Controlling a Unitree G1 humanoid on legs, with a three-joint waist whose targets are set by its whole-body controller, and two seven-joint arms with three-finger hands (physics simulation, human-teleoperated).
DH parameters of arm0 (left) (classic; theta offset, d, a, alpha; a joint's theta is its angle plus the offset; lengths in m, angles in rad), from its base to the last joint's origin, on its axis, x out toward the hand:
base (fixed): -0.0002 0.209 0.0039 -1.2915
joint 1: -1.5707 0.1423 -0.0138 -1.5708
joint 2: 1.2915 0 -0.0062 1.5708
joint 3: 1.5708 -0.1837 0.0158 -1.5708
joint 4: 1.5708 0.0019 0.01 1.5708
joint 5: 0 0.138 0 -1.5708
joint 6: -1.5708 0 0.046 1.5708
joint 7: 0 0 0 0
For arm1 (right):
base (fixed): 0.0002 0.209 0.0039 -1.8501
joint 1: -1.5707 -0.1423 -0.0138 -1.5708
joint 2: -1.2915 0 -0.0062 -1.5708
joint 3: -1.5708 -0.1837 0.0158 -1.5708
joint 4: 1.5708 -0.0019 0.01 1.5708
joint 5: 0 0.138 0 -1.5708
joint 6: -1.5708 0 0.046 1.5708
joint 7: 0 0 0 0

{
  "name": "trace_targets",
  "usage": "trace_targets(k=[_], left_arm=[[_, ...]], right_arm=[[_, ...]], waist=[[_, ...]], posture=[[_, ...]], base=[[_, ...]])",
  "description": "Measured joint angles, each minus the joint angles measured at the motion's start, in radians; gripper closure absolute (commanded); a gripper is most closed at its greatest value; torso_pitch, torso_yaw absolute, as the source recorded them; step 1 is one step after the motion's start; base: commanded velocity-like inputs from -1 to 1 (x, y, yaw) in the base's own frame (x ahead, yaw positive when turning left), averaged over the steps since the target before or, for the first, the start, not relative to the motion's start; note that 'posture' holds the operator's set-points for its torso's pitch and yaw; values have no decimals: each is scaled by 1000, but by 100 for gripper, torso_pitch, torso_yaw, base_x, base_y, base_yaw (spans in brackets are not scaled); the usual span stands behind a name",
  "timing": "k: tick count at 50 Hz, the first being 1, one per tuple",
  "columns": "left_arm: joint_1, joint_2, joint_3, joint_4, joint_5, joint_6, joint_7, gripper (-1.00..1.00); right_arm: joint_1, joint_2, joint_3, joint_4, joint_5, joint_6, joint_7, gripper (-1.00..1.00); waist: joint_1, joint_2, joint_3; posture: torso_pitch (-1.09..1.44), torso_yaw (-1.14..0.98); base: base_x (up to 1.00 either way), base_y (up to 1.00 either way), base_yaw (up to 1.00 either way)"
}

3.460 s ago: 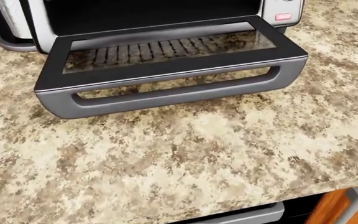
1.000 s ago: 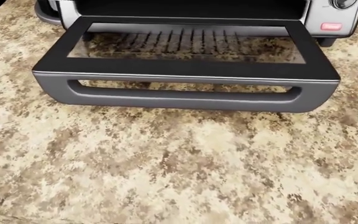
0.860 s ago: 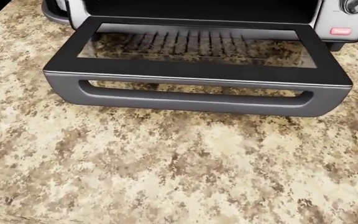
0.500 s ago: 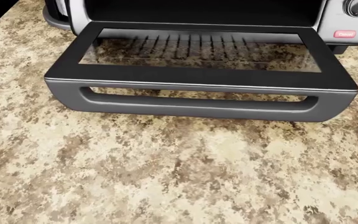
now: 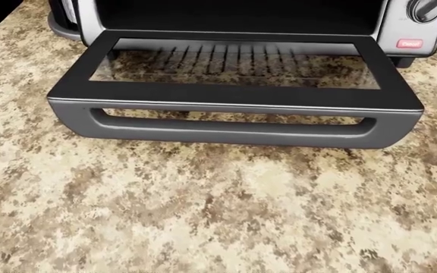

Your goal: Close the toaster oven door.

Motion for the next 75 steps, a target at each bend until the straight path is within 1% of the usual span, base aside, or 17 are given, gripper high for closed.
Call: trace_targets(k=[6, 9, 18, 23, 32, 51, 59, 70, 75], left_arm=[[4, 8, 13, -9, -18, 3, -6, -100], [5, 12, 14, -7, -19, -6, -7, -100], [5, 10, 9, -9, -28, -1, 2, -100], [1, 12, 14, -7, -35, 9, 9, -100], [2, 15, 15, -8, -49, 16, 17, -100], [-3, 16, 8, -11, -52, 20, 23, -100], [-2, 14, 6, -12, -49, 17, 21, -100], [-4, 13, 8, -16, -50, 22, 21, -100], [-4, 15, 10, -17, -52, 24, 22, -100]], right_arm=[[16, 1, -4, -3, -13, 6, 24, -100], [20, -4, -4, -2, -30, -11, 30, -100], [22, 10, 1, -12, -57, -38, 55, -100], [22, 13, 13, 2, -96, -66, 49, -100], [20, 24, 16, 0, -141, -73, 43, -100], [36, 57, 29, 3, -197, -113, 38, -100], [37, 78, 43, 7, -223, -130, 37, -100], [27, 90, 56, 33, -253, -145, 24, -100], [30, 91, 53, 36, -261, -153, 23, -100]], waist=[[1, 0, 2], [1, 1, 2], [1, 1, 1], [0, 1, 0], [1, 2, -1], [-1, 3, -2], [-1, 5, -3], [-1, 5, -2], [-1, 5, -2]], posture=[[0, 0], [0, 0], [0, 0], [0, 0], [0, 0], [0, 0], [0, 0], [0, 0], [0, 0]], base=[[0, 0, 0], [0, 0, 0], [0, 0, 0], [0, 0, 0], [0, 0, 0], [0, 0, 0], [0, 0, 0], [0, 0, 0], [0, 0, 0]])
